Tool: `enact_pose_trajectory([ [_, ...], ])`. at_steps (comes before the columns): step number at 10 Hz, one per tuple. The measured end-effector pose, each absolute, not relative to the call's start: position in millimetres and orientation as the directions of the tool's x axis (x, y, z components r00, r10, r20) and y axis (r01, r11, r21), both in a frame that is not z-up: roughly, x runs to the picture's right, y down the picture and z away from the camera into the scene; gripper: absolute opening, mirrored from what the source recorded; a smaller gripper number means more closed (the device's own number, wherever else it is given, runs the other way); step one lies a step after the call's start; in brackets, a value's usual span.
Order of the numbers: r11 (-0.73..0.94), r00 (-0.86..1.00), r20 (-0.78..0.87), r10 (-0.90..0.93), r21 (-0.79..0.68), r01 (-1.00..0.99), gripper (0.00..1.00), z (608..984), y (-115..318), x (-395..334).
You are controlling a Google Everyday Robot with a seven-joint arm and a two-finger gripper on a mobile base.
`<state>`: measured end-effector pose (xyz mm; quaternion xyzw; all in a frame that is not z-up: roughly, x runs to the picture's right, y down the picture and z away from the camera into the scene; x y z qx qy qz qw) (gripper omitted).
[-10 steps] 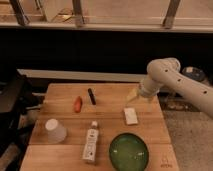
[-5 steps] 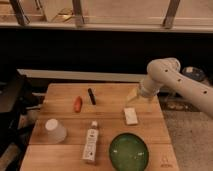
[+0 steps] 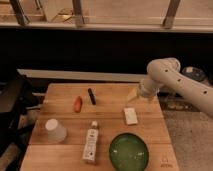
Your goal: Place the ceramic cup over the eraser
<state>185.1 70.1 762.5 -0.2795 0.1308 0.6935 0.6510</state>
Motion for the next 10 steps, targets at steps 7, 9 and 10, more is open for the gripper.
enact_pose_trajectory([
  [7,0.022,0.214,-0.490,0.845,-0.367,-0.930,0.75,747.8,44.3,108.7],
  [9,0.096,0.325,-0.456,0.829,-0.456,-0.885,0.75,739.9,39.3,58.6],
  [10,0.133,0.381,-0.433,0.817,-0.502,-0.855,0.75,732.2,39.8,30.8],
])
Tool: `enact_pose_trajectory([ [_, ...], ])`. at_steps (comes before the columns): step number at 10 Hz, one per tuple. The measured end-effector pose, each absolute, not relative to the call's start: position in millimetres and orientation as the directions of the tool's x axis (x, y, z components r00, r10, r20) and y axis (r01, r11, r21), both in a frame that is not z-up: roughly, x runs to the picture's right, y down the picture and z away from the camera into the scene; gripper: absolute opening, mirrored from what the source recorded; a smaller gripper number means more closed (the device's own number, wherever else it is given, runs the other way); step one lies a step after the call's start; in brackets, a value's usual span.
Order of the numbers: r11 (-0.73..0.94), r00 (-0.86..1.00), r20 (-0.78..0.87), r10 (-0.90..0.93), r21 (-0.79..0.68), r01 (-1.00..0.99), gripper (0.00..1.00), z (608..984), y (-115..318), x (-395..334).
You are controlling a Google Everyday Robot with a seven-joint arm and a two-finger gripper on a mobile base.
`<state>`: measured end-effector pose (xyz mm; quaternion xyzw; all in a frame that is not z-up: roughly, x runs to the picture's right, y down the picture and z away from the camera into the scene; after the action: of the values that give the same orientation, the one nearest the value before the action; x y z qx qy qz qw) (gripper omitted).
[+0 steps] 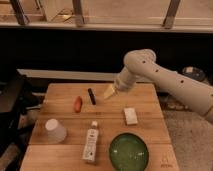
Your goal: Place the ceramic cup over the eraser
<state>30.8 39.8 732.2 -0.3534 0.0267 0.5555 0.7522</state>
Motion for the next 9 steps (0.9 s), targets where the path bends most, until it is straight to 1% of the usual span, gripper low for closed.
enact_pose_trajectory([
  [1,0.175,0.441,-0.402,0.803,-0.548,-0.818,0.75,721.4,42.4,3.6],
  [2,0.185,0.454,-0.395,0.799,-0.557,-0.809,0.75,719.1,43.8,-1.8],
  [8,0.184,0.451,-0.398,0.799,-0.553,-0.813,0.75,719.9,43.5,0.6],
  [9,0.199,0.471,-0.396,0.788,-0.561,-0.804,0.75,721.6,45.5,-10.2],
])
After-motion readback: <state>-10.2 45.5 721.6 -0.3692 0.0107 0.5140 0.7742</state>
